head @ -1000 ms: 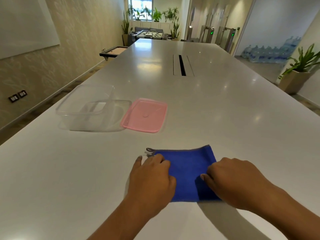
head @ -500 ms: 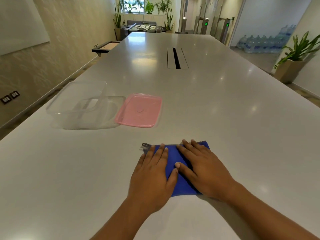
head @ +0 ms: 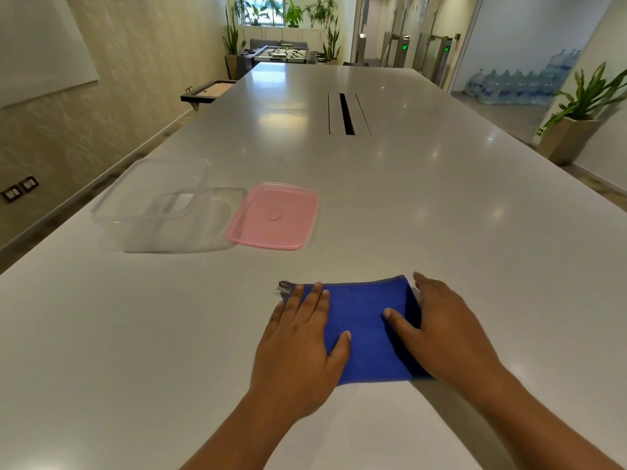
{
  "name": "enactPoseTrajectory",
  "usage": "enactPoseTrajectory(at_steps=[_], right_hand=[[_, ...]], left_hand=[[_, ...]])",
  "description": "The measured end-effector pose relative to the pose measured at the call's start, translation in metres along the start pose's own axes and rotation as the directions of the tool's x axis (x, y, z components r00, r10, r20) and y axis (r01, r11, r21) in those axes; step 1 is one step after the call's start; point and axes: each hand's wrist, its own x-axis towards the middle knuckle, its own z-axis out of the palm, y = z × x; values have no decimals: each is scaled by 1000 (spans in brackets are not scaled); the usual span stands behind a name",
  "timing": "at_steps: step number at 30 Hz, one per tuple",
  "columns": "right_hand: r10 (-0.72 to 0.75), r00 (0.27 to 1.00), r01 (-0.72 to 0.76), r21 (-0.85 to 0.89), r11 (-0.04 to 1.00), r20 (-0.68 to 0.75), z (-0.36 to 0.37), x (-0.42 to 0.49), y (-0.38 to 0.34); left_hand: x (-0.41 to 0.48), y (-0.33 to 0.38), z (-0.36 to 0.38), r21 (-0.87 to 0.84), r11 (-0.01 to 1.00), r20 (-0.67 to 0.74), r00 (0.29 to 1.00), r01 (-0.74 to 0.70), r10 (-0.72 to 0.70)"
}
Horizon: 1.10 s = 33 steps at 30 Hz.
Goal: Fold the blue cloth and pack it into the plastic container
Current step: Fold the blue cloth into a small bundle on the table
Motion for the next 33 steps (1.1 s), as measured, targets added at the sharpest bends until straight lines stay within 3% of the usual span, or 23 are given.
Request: enactPoseTrajectory(at_steps=[2,6,9,13,17,19,22,25,28,33], right_hand=[[100,995,-100,-56,993,-19,-9,-2,2],[239,960,-238,-22,971,148,-20,0,-1],[306,921,-352,177,919,242,-22,6,-1],[325,873,-485,566,667,365,-28,10,-4],[263,919,-392,745,539,294,-32,7,-13],[234,935,-350,792,501,265,-35,6,-20],[165,956,-293,825,483,243,-36,3,-32],[64,980,-191,807,559,187,-34,-3,-51],[-46,989,-75,755,652,138,-24,-10,-68],[-262,959,126,665,736,108,-3,-23,-91]], left_hand=[[0,1,0,-2,1000,-3,1000,2,-2],[0,1,0,-5,1000,-12,1000,4,-4],[0,1,0,-13,1000,-13,1000,9,-9],[0,1,-3,-89,996,1,1000,-9,9],[-3,-9,-23,-446,894,-81,992,55,-101],[-8,-24,-32,-436,898,-153,977,68,-148],[-19,-39,-37,-346,934,-128,981,93,-146],[-24,-40,-36,-253,960,-68,988,120,-141],[-23,-37,-36,-232,966,-96,985,115,-141],[-23,-36,-38,-219,972,-109,988,85,-111]])
